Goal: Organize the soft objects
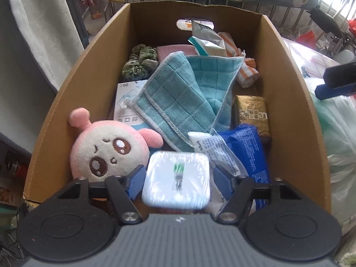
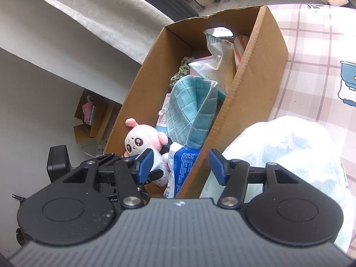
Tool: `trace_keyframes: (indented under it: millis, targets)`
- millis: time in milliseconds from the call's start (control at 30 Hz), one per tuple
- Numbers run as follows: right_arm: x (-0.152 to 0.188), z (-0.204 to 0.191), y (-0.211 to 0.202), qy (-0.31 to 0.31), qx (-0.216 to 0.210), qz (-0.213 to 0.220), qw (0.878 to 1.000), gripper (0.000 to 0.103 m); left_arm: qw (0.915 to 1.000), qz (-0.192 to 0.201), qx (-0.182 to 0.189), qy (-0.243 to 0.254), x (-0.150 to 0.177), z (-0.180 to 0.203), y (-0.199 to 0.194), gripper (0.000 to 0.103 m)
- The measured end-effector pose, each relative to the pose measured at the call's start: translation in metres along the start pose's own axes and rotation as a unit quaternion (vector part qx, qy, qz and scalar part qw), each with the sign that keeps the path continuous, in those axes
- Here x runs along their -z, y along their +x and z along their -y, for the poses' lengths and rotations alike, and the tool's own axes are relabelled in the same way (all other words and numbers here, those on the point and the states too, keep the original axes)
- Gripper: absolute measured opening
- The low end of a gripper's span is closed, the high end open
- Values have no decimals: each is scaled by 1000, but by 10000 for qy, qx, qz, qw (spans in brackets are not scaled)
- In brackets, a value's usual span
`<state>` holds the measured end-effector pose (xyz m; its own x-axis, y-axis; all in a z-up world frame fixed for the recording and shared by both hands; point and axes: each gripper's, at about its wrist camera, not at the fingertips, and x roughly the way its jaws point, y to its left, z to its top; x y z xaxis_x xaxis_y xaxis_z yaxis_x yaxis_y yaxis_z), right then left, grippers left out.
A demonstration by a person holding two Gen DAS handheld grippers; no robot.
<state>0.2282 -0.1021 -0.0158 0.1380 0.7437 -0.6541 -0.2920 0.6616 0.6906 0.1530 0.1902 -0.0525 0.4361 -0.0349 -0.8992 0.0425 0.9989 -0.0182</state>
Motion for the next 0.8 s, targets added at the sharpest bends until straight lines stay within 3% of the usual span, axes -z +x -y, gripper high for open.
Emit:
trace_keyframes:
  millis: [133,233,367,533,667,800]
  targets:
    - [1,3,-5,42,13,56,10000,59,9999,85,4,-81,-3,-1,-11,71]
    - [4,1,-15,-51,32,182,9998,64,9994,320,-92,-125,-1,1,-25,79]
    - [15,-4,-39,-288,-78,511,9982,76,9957,876,-130,-274,5,4,-60,90]
    - [42,-7,-83,-631,-57,1193,9908,89,9841,1661,-93,-627,30,10,-110,102]
    - [77,-5,-110,-804,392,1711,9812,97,9749,2125,-207,-630,56,27,-133,103]
    - [118,-6,-120,-963,1408,2191,9607,102,9693,2307,-380,-761,74,49,-140,103]
